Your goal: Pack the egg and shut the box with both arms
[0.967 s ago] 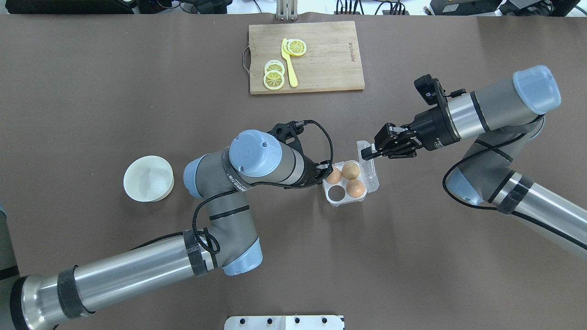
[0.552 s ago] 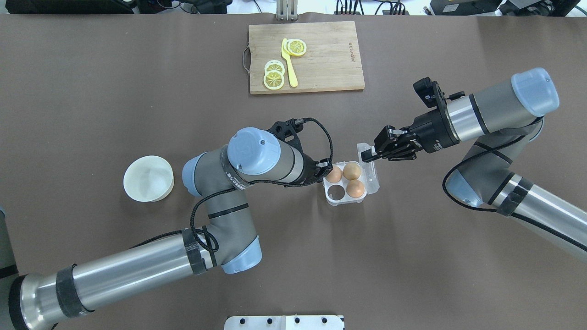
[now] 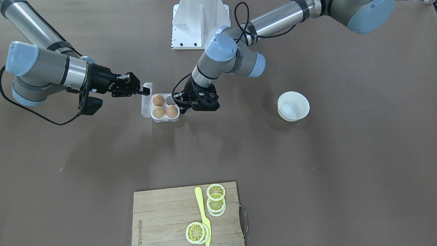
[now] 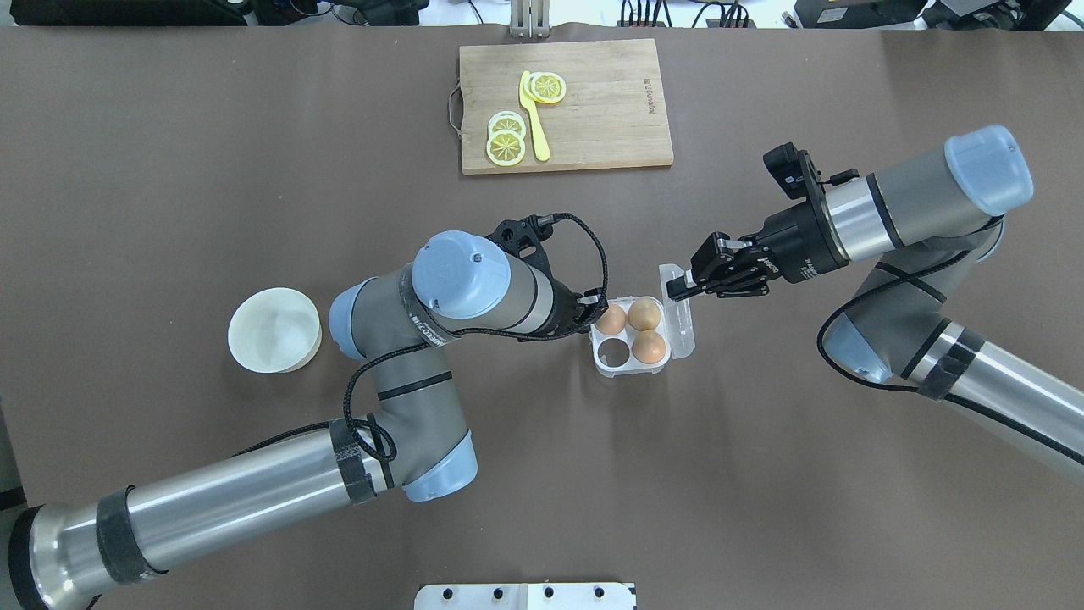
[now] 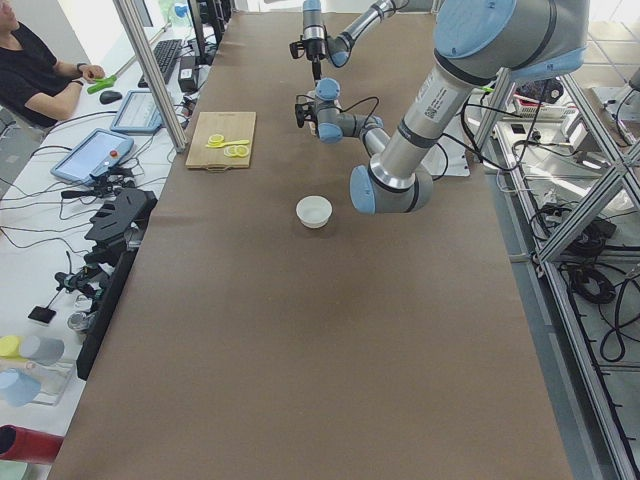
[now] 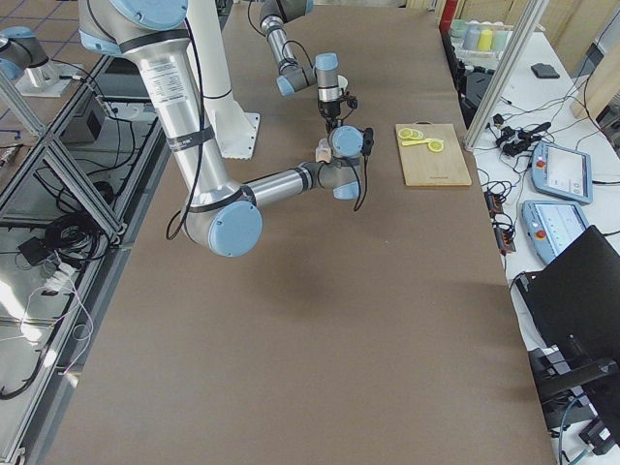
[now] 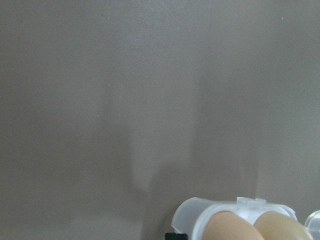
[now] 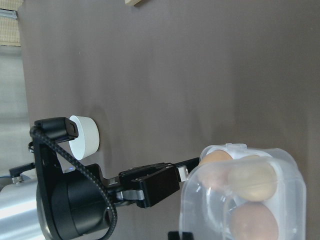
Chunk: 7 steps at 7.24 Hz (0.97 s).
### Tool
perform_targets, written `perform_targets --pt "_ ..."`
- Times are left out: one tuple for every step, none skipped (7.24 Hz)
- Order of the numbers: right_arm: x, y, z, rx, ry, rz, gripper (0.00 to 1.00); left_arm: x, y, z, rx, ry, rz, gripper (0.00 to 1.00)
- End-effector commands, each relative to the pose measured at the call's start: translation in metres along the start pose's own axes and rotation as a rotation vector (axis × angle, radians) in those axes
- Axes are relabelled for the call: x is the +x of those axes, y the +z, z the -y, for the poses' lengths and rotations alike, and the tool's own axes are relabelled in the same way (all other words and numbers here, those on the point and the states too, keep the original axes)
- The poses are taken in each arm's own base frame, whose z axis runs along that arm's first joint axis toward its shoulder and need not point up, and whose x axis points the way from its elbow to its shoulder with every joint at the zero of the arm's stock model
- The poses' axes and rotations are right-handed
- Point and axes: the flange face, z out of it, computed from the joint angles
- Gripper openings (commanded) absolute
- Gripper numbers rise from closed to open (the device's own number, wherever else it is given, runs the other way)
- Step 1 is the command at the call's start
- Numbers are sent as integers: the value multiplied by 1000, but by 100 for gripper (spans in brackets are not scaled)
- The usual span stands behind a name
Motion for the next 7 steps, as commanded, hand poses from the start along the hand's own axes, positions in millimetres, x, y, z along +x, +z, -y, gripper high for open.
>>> perform_targets --pt "-1 0 0 0 -2 2 0 -5 5 0 1 -3 14 0" --pt "-1 0 0 0 -2 2 0 -12 9 -1 0 -3 27 0" --pt "-1 0 -1 0 -2 2 0 -12 9 -1 0 -5 27 0" --pt "0 -1 -1 -2 -2 2 0 -12 9 -1 0 -4 28 0" --pt "0 -2 -1 0 -2 2 0 -13 8 0 2 -4 26 0" --pt "0 -2 -1 0 -2 2 0 -13 7 2 3 -2 26 0" --pt "0 -2 -1 -2 -2 1 0 -13 5 5 4 -1 23 0"
